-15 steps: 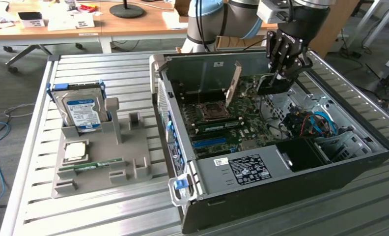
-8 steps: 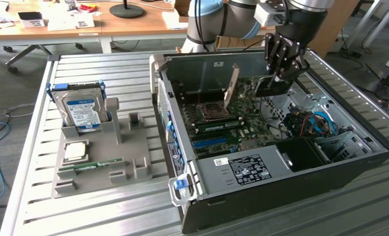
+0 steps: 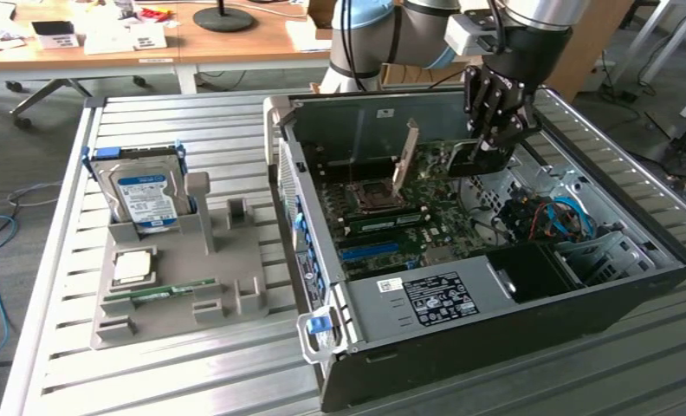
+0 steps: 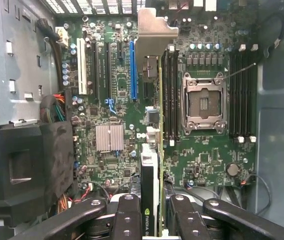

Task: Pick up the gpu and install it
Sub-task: 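Insert the gpu into the slot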

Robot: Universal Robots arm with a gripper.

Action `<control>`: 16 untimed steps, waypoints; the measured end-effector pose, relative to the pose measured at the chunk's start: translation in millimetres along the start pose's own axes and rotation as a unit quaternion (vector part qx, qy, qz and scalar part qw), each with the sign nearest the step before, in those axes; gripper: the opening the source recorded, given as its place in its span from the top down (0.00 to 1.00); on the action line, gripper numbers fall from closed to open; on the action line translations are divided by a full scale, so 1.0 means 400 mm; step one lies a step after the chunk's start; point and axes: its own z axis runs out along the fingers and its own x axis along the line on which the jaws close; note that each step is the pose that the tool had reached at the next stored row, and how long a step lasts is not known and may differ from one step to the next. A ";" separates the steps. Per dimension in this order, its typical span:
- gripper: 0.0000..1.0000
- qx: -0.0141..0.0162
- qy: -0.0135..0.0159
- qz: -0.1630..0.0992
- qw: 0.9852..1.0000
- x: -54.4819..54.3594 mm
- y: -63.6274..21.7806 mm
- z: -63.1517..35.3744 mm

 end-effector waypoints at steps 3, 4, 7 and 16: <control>0.73 0.000 0.000 0.000 1.000 0.001 0.000 0.001; 0.73 0.000 0.000 0.000 1.000 0.002 0.000 0.001; 0.73 0.000 0.000 0.000 1.000 0.009 0.000 0.001; 0.73 0.000 0.000 0.000 1.000 0.012 0.003 0.005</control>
